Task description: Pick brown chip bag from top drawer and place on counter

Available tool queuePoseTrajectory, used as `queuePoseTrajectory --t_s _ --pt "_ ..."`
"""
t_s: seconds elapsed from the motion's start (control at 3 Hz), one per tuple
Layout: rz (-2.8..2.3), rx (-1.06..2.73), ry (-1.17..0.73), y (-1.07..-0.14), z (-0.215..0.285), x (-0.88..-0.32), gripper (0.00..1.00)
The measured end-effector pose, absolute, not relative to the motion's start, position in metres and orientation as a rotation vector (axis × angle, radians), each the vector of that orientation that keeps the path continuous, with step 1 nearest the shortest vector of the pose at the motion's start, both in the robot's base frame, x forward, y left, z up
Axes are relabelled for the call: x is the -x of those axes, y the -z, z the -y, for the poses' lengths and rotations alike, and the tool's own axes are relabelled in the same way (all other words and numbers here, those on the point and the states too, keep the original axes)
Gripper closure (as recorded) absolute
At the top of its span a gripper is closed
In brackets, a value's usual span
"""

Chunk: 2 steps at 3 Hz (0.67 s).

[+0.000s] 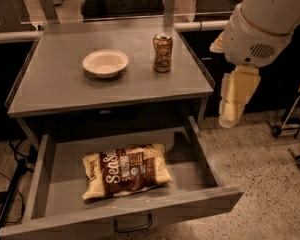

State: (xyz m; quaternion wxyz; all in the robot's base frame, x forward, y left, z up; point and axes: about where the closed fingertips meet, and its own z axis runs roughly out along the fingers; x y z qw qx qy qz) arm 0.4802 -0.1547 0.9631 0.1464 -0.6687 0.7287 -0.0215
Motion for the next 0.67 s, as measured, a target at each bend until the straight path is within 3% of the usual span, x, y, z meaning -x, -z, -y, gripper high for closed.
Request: queuePoseTrajectory --t_s 0.67 --pt "-2.084 1.938 0.016 -0.941 0.133 -0.479 0.00"
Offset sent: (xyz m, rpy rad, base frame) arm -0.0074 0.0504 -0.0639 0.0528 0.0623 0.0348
